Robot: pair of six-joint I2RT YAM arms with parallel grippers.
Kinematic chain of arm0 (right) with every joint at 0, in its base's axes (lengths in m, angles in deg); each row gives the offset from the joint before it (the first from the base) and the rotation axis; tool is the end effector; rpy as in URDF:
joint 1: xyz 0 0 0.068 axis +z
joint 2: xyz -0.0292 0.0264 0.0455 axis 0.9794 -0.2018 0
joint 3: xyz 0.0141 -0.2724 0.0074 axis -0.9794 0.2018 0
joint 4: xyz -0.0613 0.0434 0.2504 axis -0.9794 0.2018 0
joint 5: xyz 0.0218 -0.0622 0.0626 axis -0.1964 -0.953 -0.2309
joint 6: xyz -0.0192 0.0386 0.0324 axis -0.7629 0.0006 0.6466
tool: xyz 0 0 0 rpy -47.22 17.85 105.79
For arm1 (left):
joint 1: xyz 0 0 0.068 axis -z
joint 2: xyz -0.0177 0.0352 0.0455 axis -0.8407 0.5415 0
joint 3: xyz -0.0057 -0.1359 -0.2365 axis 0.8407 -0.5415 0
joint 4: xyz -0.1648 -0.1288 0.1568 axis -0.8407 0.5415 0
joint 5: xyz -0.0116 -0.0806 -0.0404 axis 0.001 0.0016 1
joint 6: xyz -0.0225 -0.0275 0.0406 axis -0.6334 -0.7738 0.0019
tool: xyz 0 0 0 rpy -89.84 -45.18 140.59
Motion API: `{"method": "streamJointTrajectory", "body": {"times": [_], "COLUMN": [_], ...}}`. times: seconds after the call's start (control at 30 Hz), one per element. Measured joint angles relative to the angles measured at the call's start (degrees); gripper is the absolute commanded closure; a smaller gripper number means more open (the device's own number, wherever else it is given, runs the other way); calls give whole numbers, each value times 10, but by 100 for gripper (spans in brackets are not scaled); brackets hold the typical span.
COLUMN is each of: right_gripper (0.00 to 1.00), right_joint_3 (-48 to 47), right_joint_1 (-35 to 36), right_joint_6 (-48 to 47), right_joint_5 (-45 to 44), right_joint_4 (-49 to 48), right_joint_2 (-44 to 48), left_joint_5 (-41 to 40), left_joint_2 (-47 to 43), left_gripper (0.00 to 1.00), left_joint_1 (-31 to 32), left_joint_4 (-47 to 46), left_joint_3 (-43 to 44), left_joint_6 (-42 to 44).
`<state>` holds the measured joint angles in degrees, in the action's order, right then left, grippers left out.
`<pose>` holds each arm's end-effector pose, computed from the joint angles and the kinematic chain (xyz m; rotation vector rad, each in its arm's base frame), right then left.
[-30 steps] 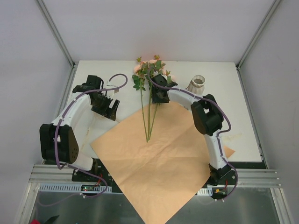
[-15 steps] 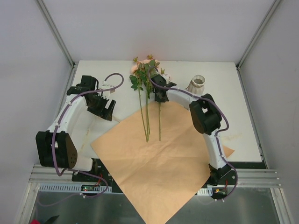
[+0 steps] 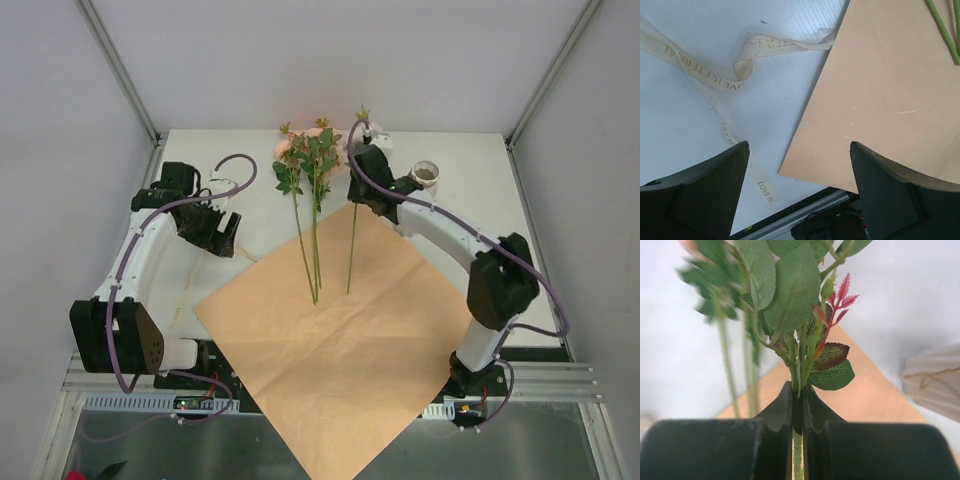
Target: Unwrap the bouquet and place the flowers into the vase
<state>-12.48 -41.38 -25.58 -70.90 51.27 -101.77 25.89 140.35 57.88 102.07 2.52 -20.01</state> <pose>0.3413 0.2399 0.2788 -0.1879 2.1567 0.0899 0.2647 -0.0149 0.2937 0.6754 2.4603 -0.2829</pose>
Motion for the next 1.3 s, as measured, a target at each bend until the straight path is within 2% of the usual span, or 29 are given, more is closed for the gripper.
{"method": "streamJointTrajectory", "body": {"times": [0.2,0.4,0.53,0.73,0.97,1.3], "right_gripper": [99,99,99,99,99,99], "right_joint_3": [-3,16,-9,-9,33,129], "right_joint_1": [1,3,-7,-39,-64,-96], "right_joint_6": [-71,-256,-360,-465,-525,-531], "right_joint_5": [23,22,20,4,-13,-36], "right_joint_4": [-85,-294,-378,-465,-561,-626], "right_joint_2": [127,228,249,258,267,268], "left_joint_5": [0,1,8,27,32,31], "left_joint_2": [-14,-19,-30,-40,-40,-50], "left_gripper": [19,19,19,19,19,18], "left_joint_1": [-9,-11,-11,-11,-11,-11], "left_joint_4": [0,0,0,0,0,0], "left_joint_3": [0,0,0,0,-1,-1], "left_joint_6": [-1,-17,-21,-26,-27,-26]}}
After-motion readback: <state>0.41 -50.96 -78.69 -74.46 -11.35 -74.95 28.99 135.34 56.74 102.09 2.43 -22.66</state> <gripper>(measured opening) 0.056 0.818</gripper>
